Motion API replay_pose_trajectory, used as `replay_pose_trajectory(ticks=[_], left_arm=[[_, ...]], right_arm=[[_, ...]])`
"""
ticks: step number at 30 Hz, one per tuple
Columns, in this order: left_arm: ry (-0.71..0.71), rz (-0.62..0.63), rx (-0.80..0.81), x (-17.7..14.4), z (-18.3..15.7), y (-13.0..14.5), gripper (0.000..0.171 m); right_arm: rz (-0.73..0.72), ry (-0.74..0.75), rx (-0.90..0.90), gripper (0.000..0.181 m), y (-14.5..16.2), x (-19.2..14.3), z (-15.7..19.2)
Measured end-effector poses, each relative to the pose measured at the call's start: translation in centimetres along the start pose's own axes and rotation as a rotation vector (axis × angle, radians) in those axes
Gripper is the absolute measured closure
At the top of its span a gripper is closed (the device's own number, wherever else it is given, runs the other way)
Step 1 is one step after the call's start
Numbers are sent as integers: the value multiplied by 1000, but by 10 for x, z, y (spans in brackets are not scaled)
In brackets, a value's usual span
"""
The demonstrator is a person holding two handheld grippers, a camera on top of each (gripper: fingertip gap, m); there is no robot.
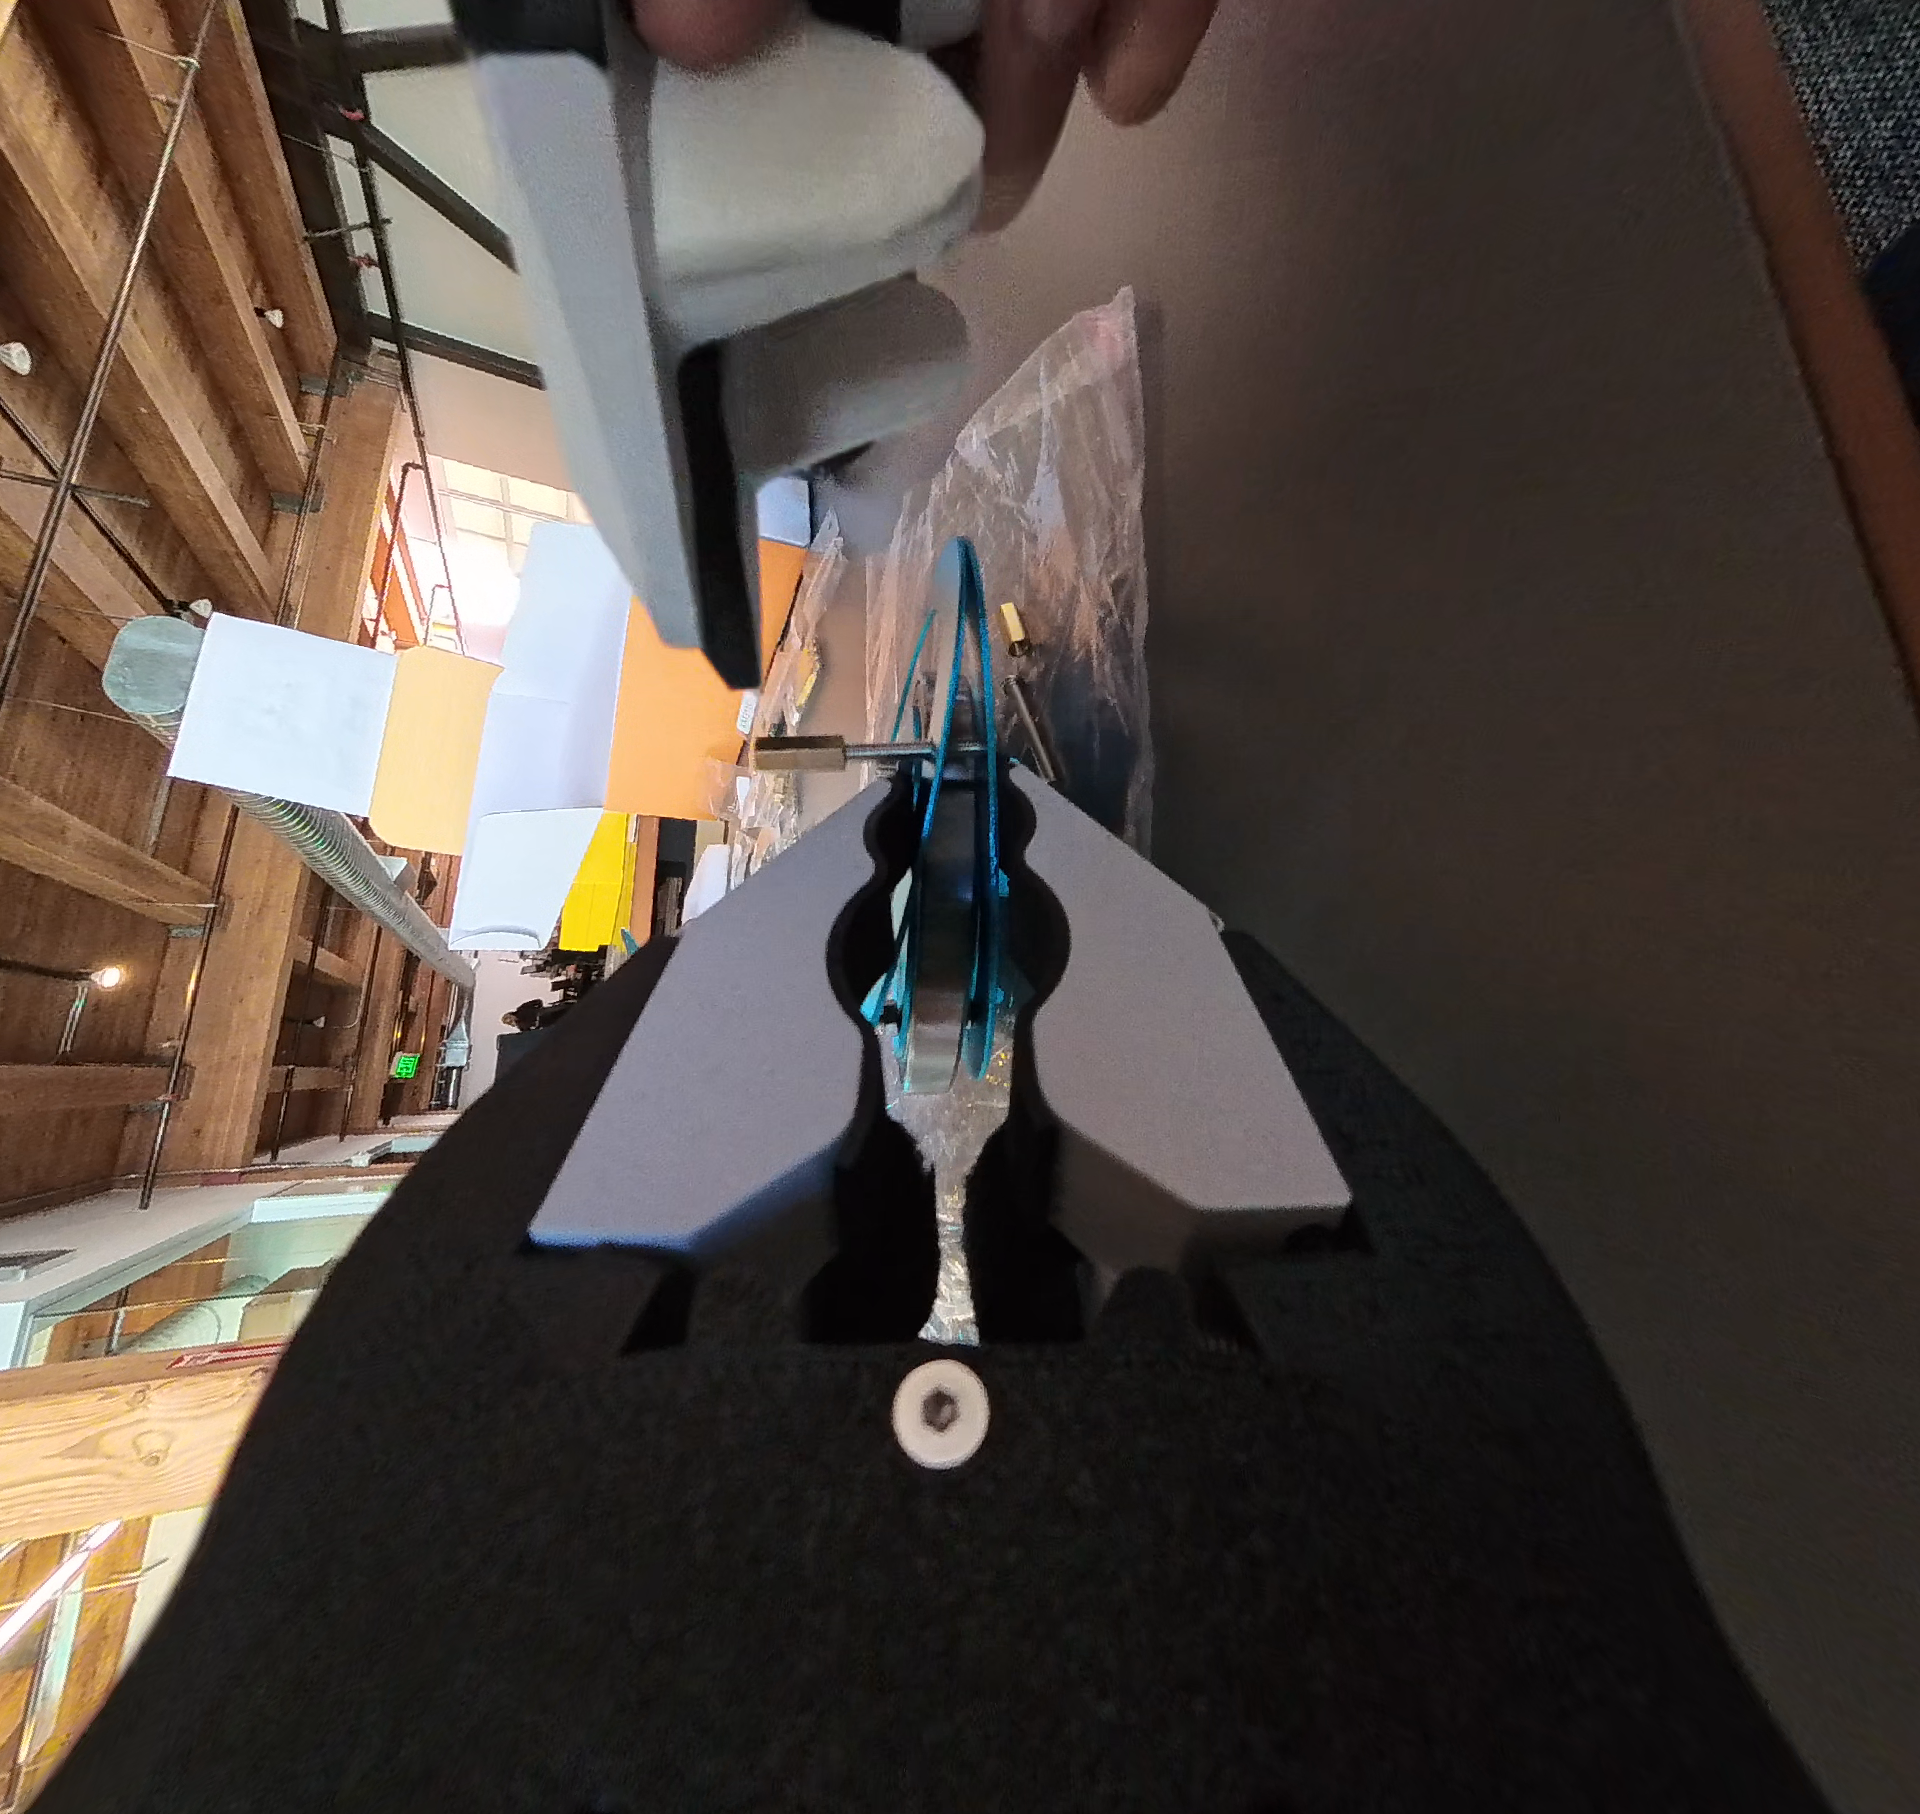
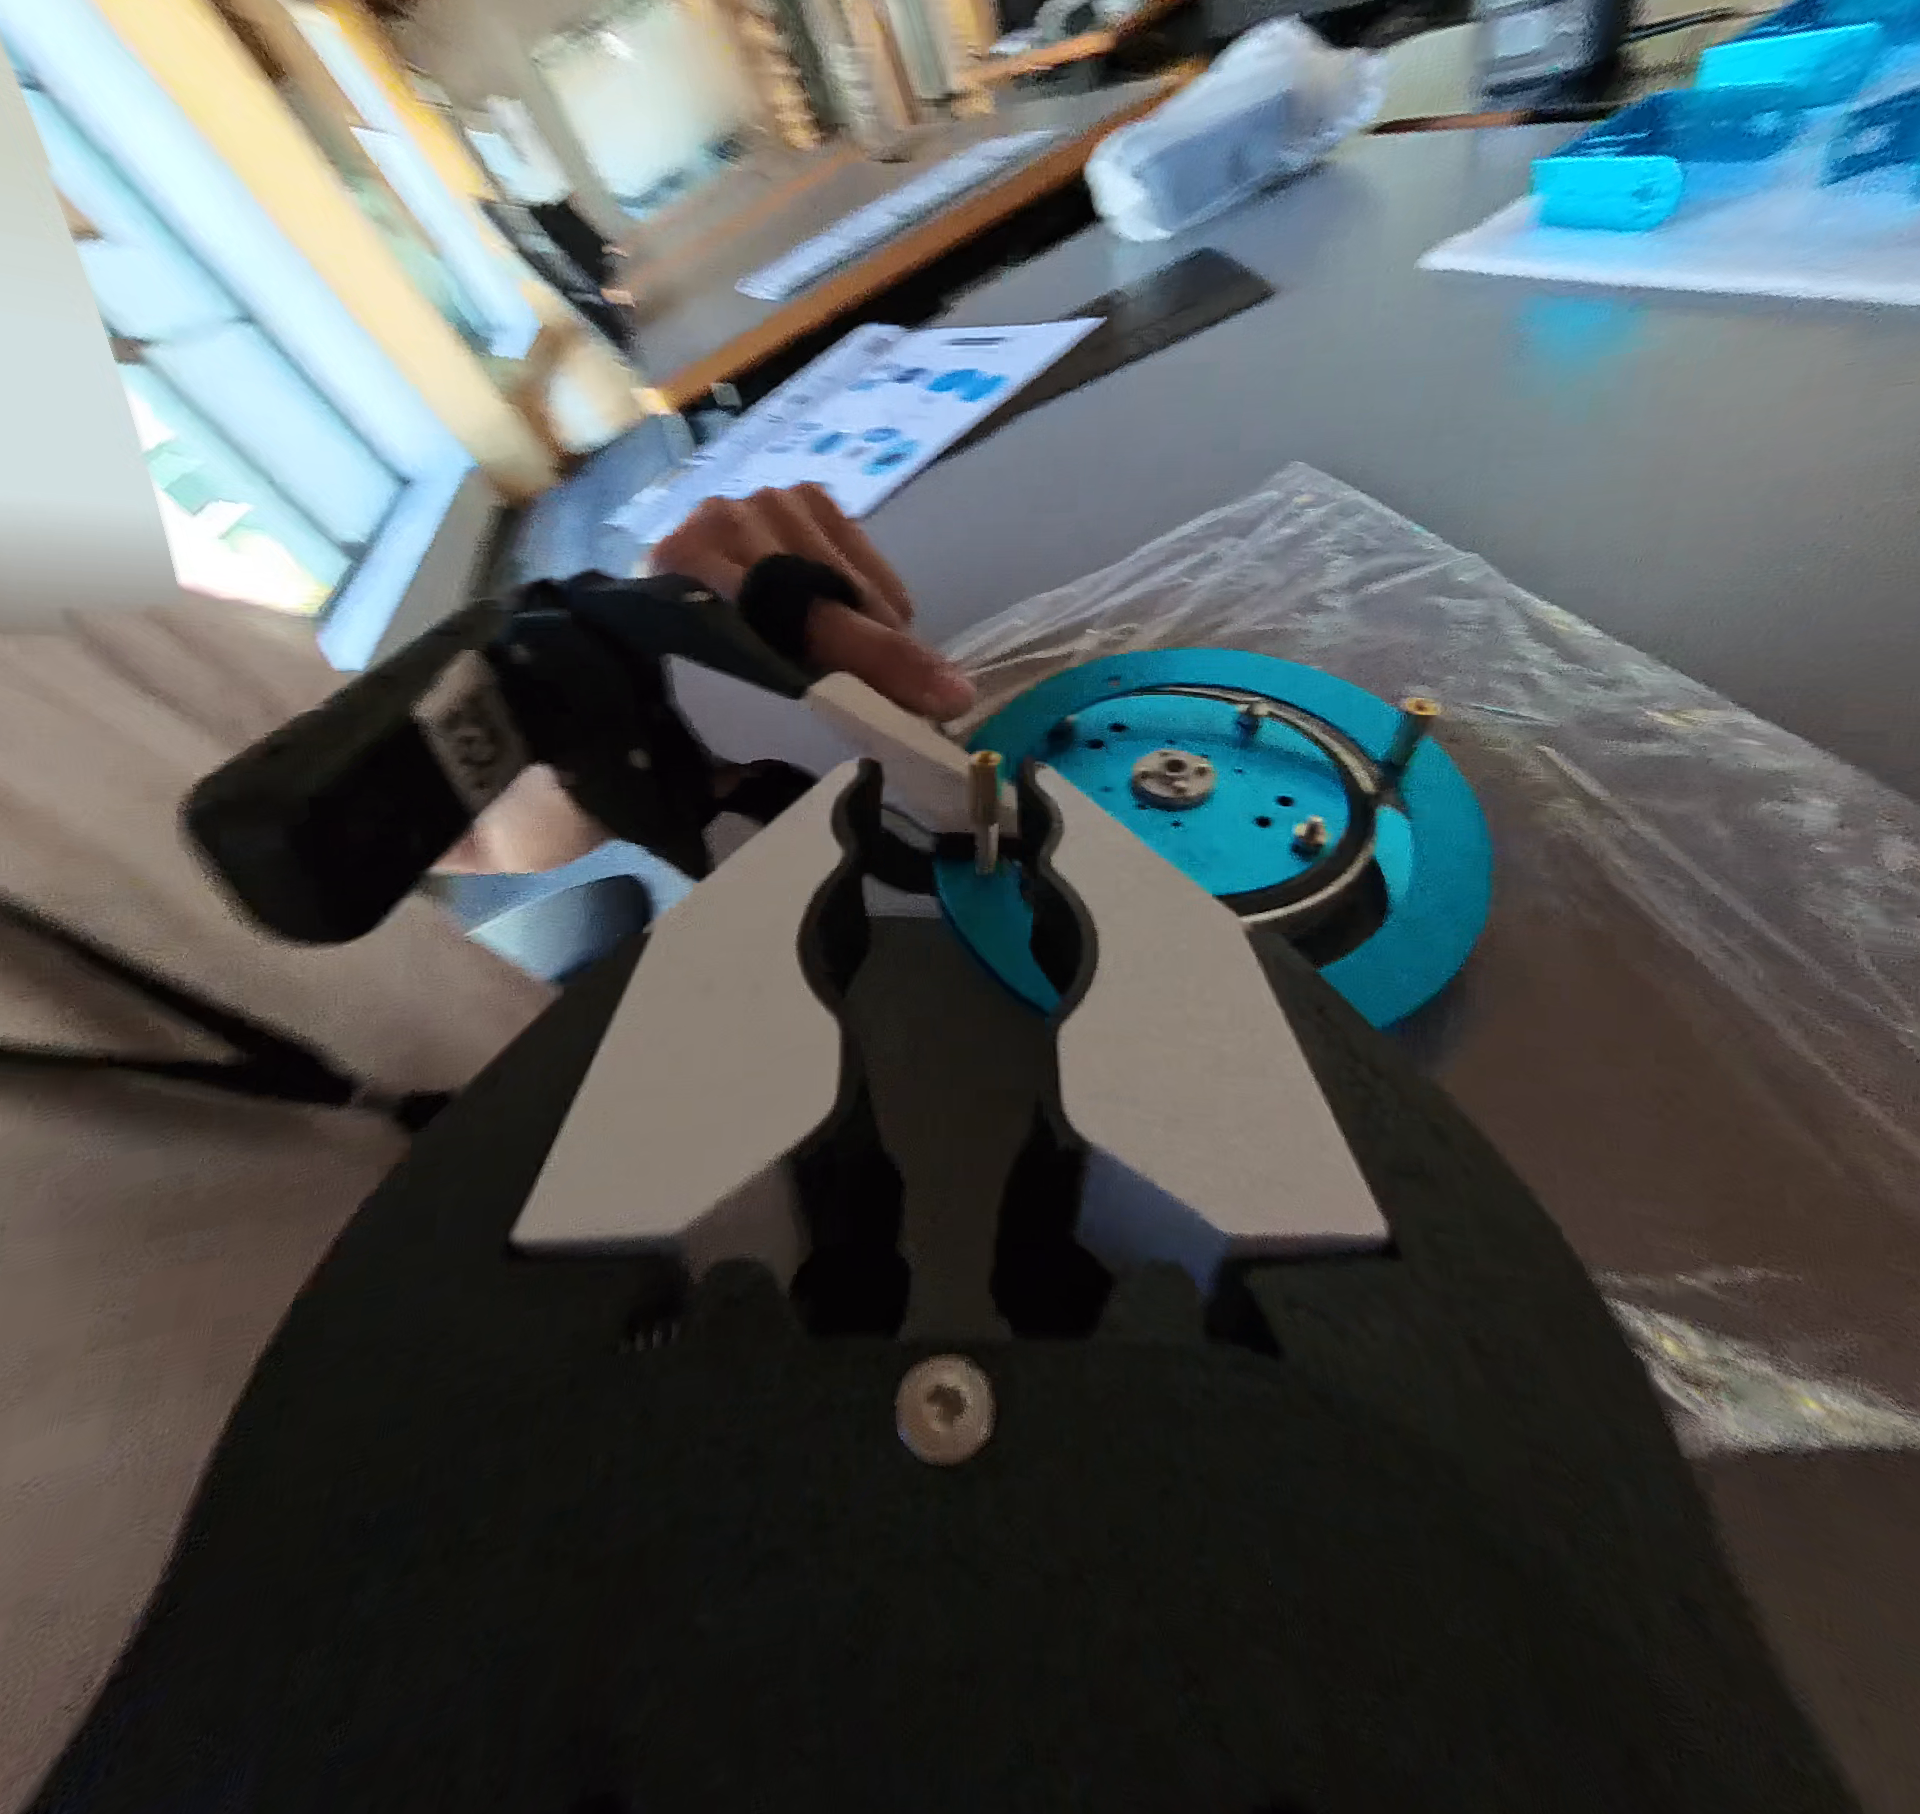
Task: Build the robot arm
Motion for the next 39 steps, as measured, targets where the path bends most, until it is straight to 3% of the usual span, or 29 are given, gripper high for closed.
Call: replay_pose_trajectory(ticks=[4, 9, 14, 17, 23, 26, 29, 32, 34, 37, 39], left_arm=[[0, -4, -11, 0, 1, 0, 157], [1, -9, -18, 0, 1, 0, 156], [0, -7, -25, 0, 1, 1, 156], [2, -6, -28, 1, 1, 1, 157], [4, 2, -14, 1, 0, -1, 156], [0, 8, 2, 2, -1, -2, 157], [0, 2, 4, 0, -2, -2, 157], [-1, -3, 9, 0, -2, -3, 157], [-1, -2, 8, -1, -1, -2, 156], [0, -5, 0, -1, -1, -1, 157], [-2, -7, 2, -1, -1, -1, 157]], right_arm=[[106, -116, -5, 157, 2, 6, -16], [188, -265, 0, 171, -8, 18, -26], [283, -284, -7, 177, -16, 23, -31], [243, -149, -34, 177, -14, 20, -22], [-59, 334, -20, 177, 10, 18, 11], [-168, 586, -106, 177, 20, 25, 27], [-215, 651, -127, 177, 25, 30, 33], [-172, 552, -75, 177, 21, 23, 28], [-98, 398, -118, 167, 10, 14, 23], [203, 68, -127, 148, -2, 2, 5], [317, -60, -165, 144, -10, -3, -13]])
Point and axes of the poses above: each gripper's, where its closed fingertips meet, x out along the fingers, y out of its underside, z = x × y across the jaws, the point moved 8 cm from there along -x, back along the fingers, and after that the axes turned 14 degrees about x, right-handed, at the moved point
